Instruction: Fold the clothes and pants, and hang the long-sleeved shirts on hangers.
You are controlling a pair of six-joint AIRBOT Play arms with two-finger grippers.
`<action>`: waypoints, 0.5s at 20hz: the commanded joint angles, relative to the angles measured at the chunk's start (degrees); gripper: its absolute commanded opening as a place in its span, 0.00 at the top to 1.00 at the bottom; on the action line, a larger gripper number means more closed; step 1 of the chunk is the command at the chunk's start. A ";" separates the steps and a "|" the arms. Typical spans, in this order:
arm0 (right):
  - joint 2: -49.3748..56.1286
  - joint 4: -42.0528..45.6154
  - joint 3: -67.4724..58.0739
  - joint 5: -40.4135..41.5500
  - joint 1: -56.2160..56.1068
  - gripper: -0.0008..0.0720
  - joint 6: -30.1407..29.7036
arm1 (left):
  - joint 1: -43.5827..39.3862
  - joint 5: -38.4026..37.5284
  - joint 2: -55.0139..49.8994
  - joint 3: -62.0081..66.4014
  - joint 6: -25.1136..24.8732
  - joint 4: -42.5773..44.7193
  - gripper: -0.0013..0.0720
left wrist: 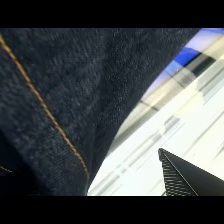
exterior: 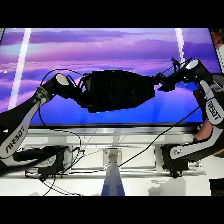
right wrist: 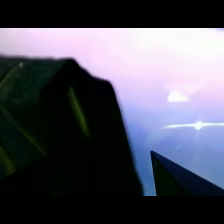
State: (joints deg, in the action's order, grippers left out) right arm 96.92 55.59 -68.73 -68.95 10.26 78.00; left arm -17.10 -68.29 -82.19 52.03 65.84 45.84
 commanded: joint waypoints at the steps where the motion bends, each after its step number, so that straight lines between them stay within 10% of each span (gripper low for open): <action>1: 3.15 -5.27 -0.72 -2.29 -1.90 0.11 -5.79 | 0.00 2.47 -0.02 -0.02 0.00 0.00 0.04; 5: 3.50 -6.62 -0.72 2.29 -9.20 0.20 -10.34 | 0.00 3.96 -0.02 -0.02 0.00 0.02 0.04; 7: 3.37 -6.73 -0.87 2.62 -12.68 0.73 -13.00 | 0.02 5.16 -0.02 -0.02 -0.02 0.04 0.04; 10: 1.18 -3.91 -4.63 2.62 -14.71 0.89 -12.59 | 1.14 6.73 0.15 1.33 -0.24 0.04 0.04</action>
State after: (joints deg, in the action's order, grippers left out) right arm 99.55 50.81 -70.87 -66.61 -1.78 66.89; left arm -16.73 -63.42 -82.17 52.42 65.84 45.93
